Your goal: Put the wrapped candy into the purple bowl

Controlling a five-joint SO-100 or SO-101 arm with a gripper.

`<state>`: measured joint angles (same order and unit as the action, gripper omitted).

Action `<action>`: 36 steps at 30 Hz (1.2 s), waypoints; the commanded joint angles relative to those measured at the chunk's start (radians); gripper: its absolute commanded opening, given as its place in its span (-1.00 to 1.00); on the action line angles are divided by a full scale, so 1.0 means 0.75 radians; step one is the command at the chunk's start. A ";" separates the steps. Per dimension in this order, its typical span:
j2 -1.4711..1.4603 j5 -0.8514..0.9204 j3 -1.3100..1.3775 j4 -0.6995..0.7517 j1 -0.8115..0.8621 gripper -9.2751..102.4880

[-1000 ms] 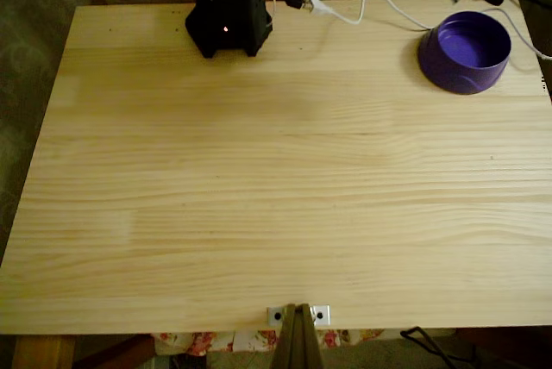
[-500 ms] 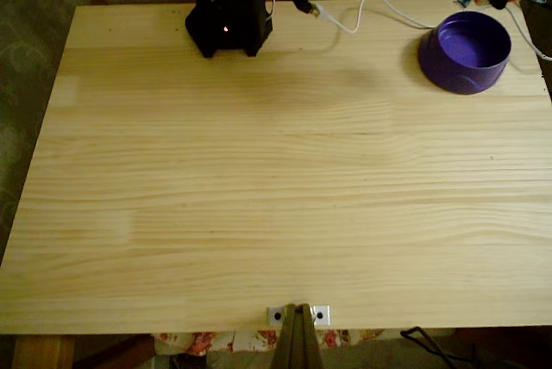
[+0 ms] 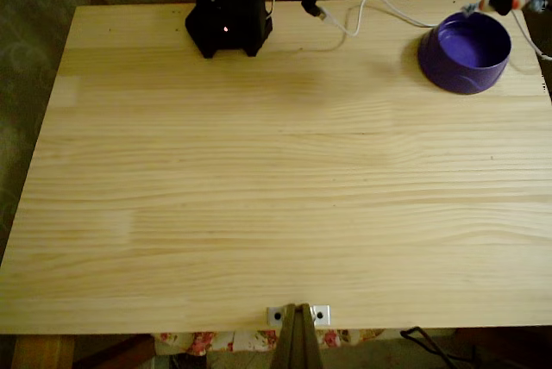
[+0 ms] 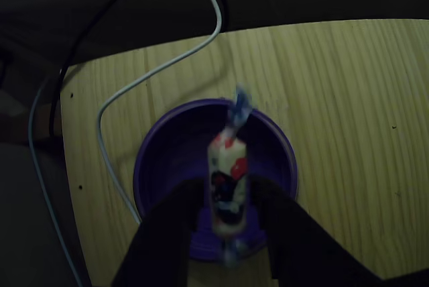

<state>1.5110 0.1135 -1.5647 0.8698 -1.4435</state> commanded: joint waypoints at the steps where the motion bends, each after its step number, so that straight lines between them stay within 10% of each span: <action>1: 0.031 -0.006 0.127 -0.020 -0.012 -0.52; 8: 0.045 -0.018 0.127 -0.008 0.006 -0.46; 14: 0.182 -0.033 0.176 0.018 0.141 -0.83; 36: 1.274 0.041 -0.863 -0.098 1.456 -0.83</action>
<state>2.3132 0.1657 -2.1399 0.8360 -0.4633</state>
